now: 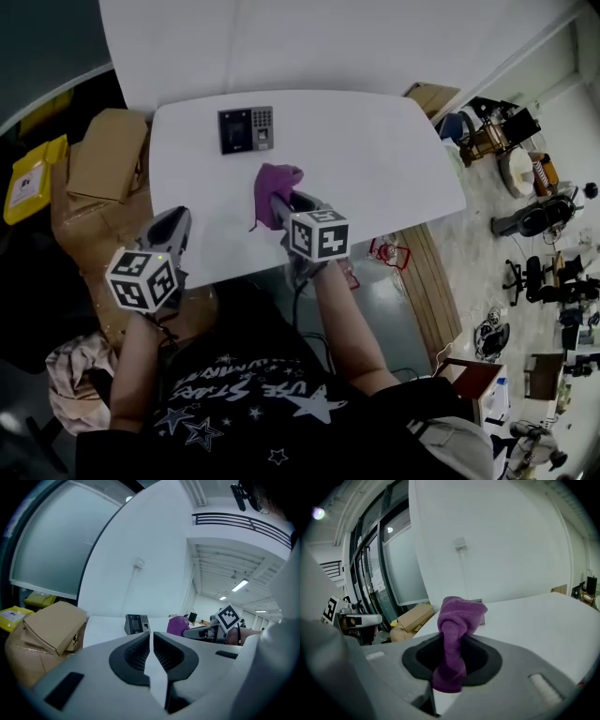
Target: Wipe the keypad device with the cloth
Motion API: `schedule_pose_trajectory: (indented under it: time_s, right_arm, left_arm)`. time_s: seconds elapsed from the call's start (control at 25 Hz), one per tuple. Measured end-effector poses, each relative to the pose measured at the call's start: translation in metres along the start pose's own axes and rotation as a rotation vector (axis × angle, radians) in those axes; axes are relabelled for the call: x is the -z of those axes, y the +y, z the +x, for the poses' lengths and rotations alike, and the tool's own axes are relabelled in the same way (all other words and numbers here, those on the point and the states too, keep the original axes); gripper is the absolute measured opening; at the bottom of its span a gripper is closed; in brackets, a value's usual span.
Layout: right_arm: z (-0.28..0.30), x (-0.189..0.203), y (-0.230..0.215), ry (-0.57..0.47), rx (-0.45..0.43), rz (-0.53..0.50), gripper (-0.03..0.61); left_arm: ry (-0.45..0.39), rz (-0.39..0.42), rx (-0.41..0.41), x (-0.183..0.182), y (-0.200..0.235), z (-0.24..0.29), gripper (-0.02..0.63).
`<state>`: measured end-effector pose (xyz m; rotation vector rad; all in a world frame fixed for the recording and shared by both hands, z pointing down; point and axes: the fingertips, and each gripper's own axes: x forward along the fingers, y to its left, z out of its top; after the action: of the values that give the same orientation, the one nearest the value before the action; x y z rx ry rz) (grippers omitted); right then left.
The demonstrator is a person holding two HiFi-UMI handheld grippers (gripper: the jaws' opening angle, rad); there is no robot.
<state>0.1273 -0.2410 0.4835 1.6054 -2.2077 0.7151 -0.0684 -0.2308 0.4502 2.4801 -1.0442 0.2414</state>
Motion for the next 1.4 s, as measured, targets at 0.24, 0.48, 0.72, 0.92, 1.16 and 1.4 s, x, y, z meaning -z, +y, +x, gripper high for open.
schedule_pose_trajectory:
  time_s: [0.24,0.48,0.72,0.92,1.16,1.4]
  right_arm:
    - [-0.033,0.032,0.032,0.004,0.025,0.017,0.1]
    - [-0.059,0.064,0.045,0.05,0.057,0.034,0.1]
    - [-0.069,0.065,0.047,0.028,0.059,0.039,0.1]
    - [-0.079,0.074,0.052,0.019,0.03,0.039,0.1]
    - [-0.12,0.099,0.046,0.02,0.025,0.063,0.1]
    - [-0.162,0.13,0.042,0.026,0.023,0.084,0.1]
  left_arm:
    - [0.022,0.016,0.057,0.019,-0.014,-0.028,0.031]
    - [0.055,0.004,0.107,0.037,-0.028,-0.04,0.031]
    - [0.051,0.009,0.123,0.04,-0.04,-0.043,0.031]
    - [0.055,0.009,0.126,0.051,-0.057,-0.046,0.031]
    - [0.06,0.017,0.118,0.064,-0.094,-0.06,0.031]
    - [0.061,0.018,0.106,0.083,-0.134,-0.082,0.031]
